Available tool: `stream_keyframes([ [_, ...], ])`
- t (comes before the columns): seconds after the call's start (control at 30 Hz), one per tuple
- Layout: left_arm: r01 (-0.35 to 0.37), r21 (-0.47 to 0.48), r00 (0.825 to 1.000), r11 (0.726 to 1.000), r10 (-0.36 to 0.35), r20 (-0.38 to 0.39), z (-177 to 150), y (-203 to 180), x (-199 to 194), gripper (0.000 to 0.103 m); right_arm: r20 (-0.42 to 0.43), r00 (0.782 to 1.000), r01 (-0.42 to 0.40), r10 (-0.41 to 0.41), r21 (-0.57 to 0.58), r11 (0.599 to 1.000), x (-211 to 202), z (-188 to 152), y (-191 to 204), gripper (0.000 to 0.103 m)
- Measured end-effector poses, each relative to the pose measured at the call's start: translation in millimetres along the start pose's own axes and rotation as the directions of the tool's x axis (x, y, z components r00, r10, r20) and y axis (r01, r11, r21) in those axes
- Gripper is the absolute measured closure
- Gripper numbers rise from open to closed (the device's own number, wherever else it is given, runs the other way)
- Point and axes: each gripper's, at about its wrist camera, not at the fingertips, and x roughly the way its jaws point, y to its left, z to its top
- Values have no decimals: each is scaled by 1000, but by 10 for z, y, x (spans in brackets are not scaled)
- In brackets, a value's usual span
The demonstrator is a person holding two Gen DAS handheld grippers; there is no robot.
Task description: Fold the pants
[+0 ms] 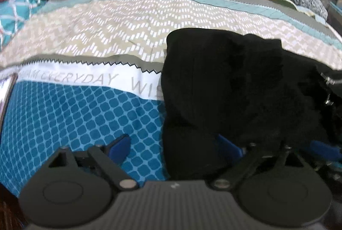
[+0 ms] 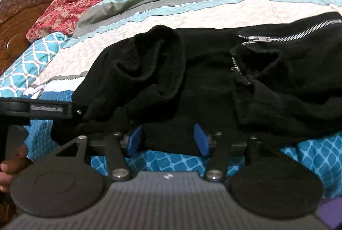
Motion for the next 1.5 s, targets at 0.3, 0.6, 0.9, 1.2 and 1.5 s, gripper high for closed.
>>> stream_keyframes([
  [0.3, 144, -149, 990, 978, -142, 25, 117, 307, -303, 16, 247, 968, 20, -42, 90, 996, -695, 158, -436, 46],
  [0.6, 348, -141, 927, 927, -319, 198, 660, 226, -600, 32, 335, 854, 169, -398, 545, 821, -1240, 38, -1745, 39],
  [0.9, 352, 37, 936, 935, -350, -41, 660, -688, 348, 39, 258, 911, 94, -323, 631, 770, -963, -108, -1994, 43],
  [1.2, 450, -13, 893, 893, -450, 21, 992, -715, -238, 26, 361, 907, 88, -216, 339, 937, -1184, 256, -1055, 86],
  [1.5, 569, 155, 819, 807, -574, -18, 1303, -1534, -524, 1, 357, 927, 114, -117, 30, 993, -1075, 277, -229, 86],
])
